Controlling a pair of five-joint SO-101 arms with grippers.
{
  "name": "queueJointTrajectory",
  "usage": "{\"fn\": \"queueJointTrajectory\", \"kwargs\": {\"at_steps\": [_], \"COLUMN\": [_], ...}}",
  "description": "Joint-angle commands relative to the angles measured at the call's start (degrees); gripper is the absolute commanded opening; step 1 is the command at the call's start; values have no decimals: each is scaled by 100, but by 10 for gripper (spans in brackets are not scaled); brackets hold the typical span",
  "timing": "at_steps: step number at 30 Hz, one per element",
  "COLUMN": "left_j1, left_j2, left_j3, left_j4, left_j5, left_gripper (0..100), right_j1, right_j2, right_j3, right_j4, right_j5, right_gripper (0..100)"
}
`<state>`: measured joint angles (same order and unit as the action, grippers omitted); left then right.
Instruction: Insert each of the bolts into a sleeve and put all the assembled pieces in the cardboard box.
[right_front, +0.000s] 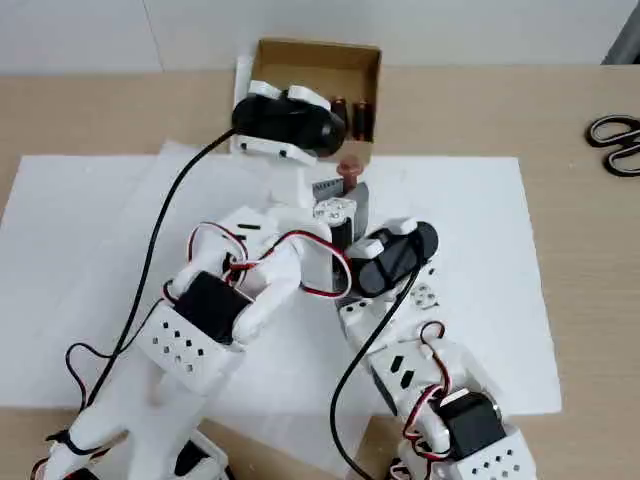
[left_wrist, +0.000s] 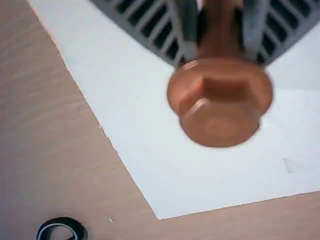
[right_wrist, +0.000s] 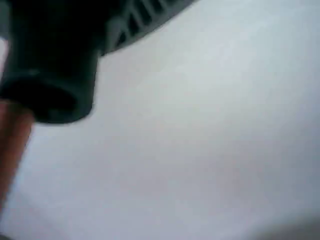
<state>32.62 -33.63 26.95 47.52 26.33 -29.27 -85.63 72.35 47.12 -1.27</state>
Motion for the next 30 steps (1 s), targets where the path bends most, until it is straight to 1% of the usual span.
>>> {"fn": "queueJointTrajectory", "kwargs": {"at_steps": [1,6,12,30], "left_j1": [97,88,-9,-26], "left_j2": [-193,-220,-818,-844], "left_j3": [-48,-66,-127,409], "left_j4": [-79,-53,290,237], "left_j5": [0,-26,-26,-18], "left_gripper": [5,5,5,5], "right_j1": [-13,-13,-13,-13], "right_j2": [-110,-110,-110,-110], "right_j3": [-26,-26,-26,-26], "right_j4": [-4,4,13,13], "right_j5": [-9,-9,0,0], "right_gripper": [4,4,4,4]}}
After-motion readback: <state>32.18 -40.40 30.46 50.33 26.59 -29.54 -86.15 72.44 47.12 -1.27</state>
